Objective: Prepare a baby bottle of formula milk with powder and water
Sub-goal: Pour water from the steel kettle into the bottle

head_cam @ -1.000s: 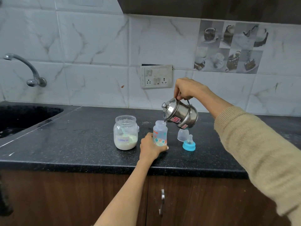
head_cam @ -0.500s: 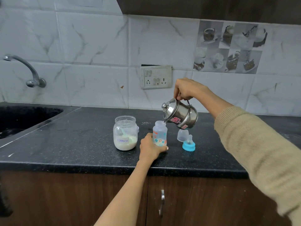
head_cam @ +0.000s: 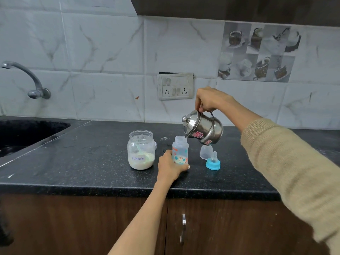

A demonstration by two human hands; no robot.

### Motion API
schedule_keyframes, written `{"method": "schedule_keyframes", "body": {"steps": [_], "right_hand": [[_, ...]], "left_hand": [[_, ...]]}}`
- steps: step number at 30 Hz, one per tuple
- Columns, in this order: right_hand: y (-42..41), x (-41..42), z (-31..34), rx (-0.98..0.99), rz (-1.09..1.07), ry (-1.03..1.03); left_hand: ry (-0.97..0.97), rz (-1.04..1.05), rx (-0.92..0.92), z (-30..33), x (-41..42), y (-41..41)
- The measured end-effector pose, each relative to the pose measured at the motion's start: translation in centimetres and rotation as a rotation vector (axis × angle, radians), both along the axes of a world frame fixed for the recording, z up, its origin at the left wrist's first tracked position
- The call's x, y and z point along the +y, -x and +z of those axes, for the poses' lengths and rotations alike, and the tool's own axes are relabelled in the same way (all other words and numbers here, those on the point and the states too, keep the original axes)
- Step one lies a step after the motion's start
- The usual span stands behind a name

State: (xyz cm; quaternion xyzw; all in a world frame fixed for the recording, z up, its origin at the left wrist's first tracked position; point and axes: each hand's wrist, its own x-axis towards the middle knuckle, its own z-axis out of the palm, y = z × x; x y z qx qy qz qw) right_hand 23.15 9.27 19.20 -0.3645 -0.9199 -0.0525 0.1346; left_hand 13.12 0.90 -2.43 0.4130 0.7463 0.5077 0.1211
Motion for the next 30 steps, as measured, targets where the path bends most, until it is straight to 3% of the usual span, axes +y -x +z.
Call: {"method": "schedule_keyframes", "body": {"steps": [30], "right_hand": [[0.0,-1.2,0.2,-0.019,-0.004,-0.008]], "left_hand": [[0.001,-0.009,-0.012,0.0,0.0,0.0]]}}
